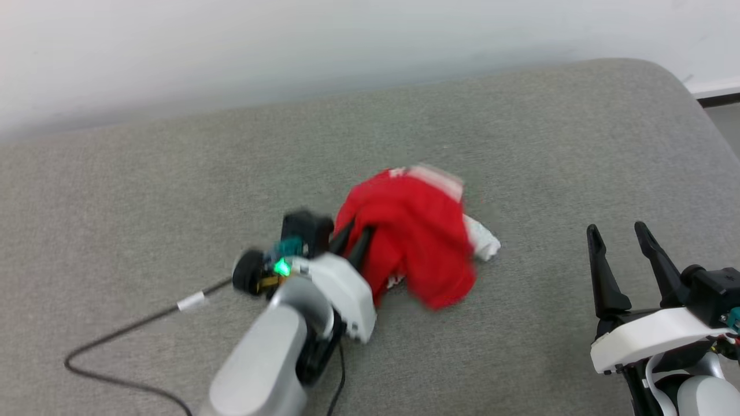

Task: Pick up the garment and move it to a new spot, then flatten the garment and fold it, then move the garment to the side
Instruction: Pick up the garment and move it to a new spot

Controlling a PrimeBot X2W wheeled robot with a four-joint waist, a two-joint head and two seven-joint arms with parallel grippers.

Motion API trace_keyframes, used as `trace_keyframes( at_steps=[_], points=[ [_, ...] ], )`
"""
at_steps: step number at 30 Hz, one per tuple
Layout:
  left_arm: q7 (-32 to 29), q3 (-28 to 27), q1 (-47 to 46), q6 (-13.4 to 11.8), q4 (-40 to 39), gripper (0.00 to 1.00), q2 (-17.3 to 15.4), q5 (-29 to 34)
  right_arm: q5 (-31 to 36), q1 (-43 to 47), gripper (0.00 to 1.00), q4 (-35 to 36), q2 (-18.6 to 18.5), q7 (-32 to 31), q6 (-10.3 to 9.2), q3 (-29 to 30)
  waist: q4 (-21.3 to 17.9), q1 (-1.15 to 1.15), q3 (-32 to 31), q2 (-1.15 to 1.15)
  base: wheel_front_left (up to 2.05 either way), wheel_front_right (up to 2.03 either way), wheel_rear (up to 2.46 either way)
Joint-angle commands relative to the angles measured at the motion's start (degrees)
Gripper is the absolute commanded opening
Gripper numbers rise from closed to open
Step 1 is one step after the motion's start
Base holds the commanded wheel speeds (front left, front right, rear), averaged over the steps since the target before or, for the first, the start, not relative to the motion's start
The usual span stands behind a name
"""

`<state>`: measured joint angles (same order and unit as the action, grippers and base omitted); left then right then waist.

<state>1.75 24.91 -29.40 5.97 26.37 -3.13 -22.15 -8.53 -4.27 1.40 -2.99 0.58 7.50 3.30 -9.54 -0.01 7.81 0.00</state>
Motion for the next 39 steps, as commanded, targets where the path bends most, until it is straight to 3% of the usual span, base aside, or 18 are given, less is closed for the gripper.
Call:
trace_keyframes(
  at_steps=[1,4,5,6,11,15,24,30,39],
  points=[
    [0.3,0.2,2.1,-0.8,0.9,0.0,-0.2,0.1,-0.2,0.1,1.0,0.1,0.2,0.3,-0.03,0.0,0.7,0.01,0.7,0.0,0.0,0.0,0.0],
    [0.5,0.8,5.8,-1.8,3.1,0.02,-0.8,0.3,0.2,-0.2,1.0,0.0,0.1,0.1,-0.03,0.0,1.9,0.01,1.0,0.0,0.0,0.0,0.0],
    [0.6,1.1,6.7,-1.9,3.6,0.4,-0.9,0.2,0.4,-0.3,1.0,0.0,0.1,0.0,-0.03,0.1,2.5,0.01,0.9,0.0,0.0,0.0,0.0],
    [0.7,1.5,7.3,-1.9,3.9,1.0,-1.0,0.4,0.4,-0.4,1.0,0.0,0.1,-0.1,-0.03,0.3,3.0,0.01,0.9,0.0,0.0,0.0,0.0],
    [4.0,3.4,8.7,-1.0,2.1,1.0,-0.8,1.0,1.2,-0.1,1.0,0.8,0.1,-0.5,-0.03,1.0,5.7,0.01,-0.6,0.0,0.0,0.0,0.0],
    [9.6,3.8,8.5,-1.9,-1.6,1.0,-0.8,2.7,1.9,0.9,1.0,1.4,0.1,-1.5,-0.03,1.3,7.5,0.01,-2.8,0.0,0.0,0.0,0.0],
    [13.4,-1.7,12.7,-7.9,-11.9,1.0,-3.0,4.6,2.7,3.8,1.0,3.1,0.2,-3.6,-0.03,1.6,9.0,0.01,-7.6,0.0,0.0,0.0,0.0],
    [13.4,-7.7,19.3,-11.9,-15.2,1.0,-7.0,3.2,2.4,6.3,1.0,4.5,0.1,-4.3,-0.03,1.5,8.6,0.01,-9.0,0.0,0.0,0.0,0.0],
    [11.2,-11.5,26.6,-15.1,-18.9,1.0,-11.6,2.3,1.9,7.9,1.0,4.5,0.1,-4.7,-0.03,-1.2,7.1,0.01,-9.7,0.0,0.0,0.0,0.0]
  ],
)
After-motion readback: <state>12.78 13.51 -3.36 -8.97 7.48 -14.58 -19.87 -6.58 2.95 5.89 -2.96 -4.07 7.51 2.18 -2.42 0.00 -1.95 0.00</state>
